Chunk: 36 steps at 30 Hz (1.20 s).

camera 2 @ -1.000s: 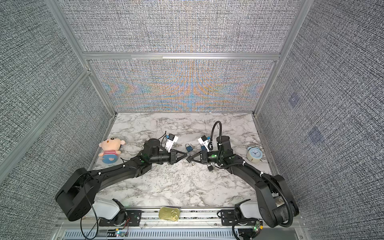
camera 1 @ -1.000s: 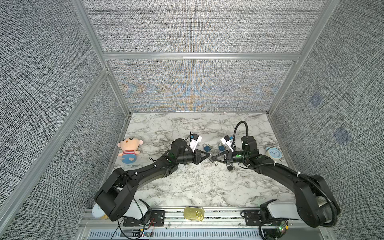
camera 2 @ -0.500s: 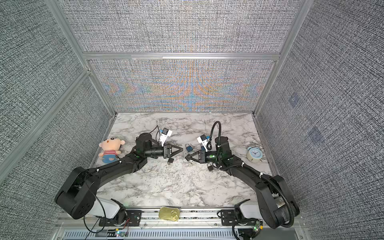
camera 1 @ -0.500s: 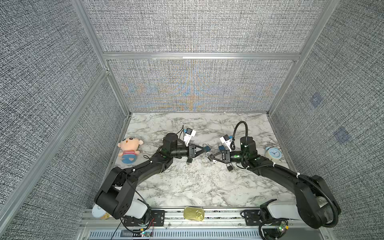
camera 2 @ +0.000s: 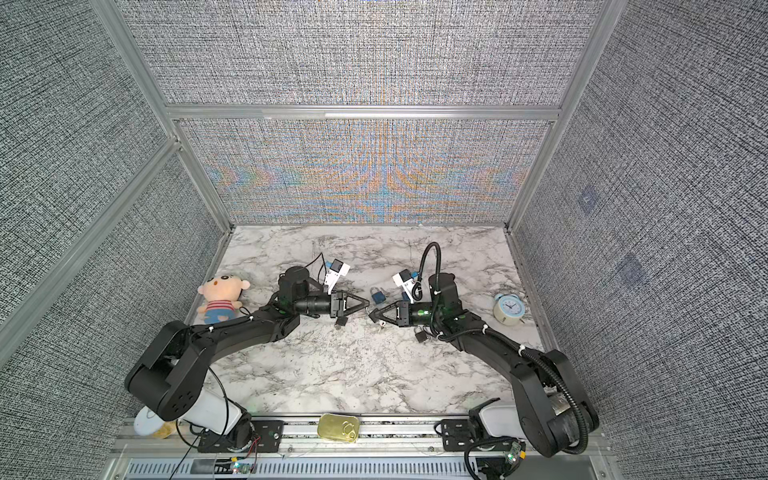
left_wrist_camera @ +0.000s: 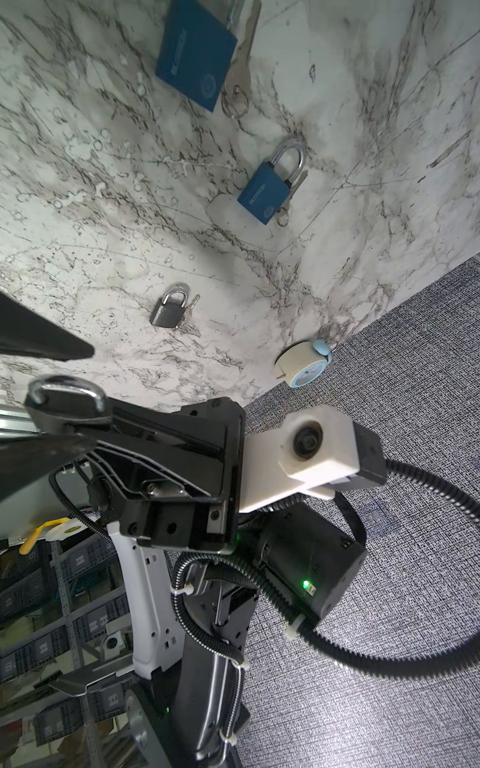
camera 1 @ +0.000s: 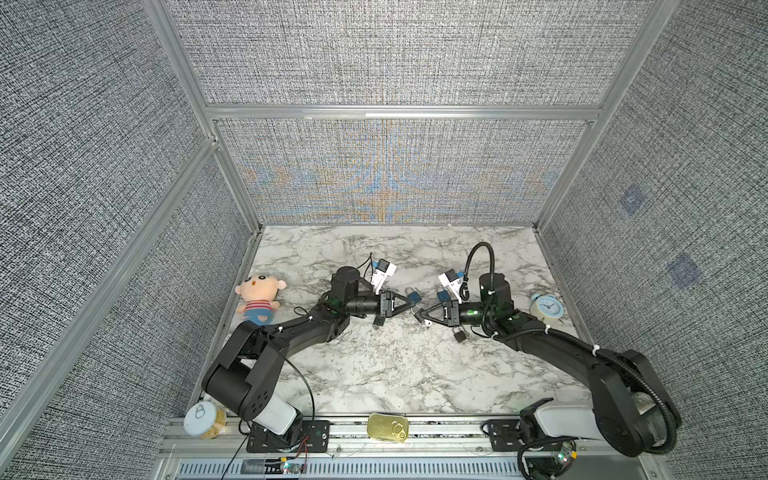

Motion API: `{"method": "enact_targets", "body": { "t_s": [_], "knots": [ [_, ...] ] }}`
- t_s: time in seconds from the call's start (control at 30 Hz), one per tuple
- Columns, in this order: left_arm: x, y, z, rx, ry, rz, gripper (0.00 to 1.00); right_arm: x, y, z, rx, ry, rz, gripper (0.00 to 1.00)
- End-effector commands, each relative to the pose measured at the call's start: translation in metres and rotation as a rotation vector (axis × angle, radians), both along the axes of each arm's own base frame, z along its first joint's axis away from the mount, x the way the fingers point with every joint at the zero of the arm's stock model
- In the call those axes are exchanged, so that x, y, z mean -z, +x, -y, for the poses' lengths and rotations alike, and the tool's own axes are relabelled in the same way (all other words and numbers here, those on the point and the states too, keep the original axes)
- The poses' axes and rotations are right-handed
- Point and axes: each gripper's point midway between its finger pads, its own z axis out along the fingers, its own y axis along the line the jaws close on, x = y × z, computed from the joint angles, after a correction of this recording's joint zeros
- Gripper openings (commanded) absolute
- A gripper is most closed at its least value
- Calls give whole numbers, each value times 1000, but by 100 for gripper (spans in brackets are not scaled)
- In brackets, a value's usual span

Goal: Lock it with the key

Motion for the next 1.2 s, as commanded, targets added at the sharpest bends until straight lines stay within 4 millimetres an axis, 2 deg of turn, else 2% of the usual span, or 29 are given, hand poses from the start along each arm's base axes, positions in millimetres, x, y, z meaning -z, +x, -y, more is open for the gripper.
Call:
{"method": "enact_targets", "body": {
  "t_s": [0.0, 0.1, 0.37, 0.63, 0.9, 1.03, 1.17],
  "knots": [
    [-9, -4, 1, 37, -37, 24, 33, -11, 2, -3, -17, 26, 29, 0],
    [-10, -8, 1, 57, -49, 19, 30, -11, 4, -4, -17, 26, 29, 0],
    [-7, -13, 0, 73, -50, 14, 14, -12, 7, -8, -20, 31, 26, 0],
    [-8, -13, 1, 76, -57, 10, 12, -14, 5, -11, -27, 32, 30, 0],
    [-6, -16, 1, 84, -65, -3, 0, -13, 6, -13, -32, 32, 30, 0],
    [-3, -17, 1, 79, -65, -11, 0, -14, 7, -14, -30, 32, 30, 0],
    [-5, -14, 0, 51, -73, -15, 0, -10, 5, -12, -26, 31, 25, 23]
  ]
}}
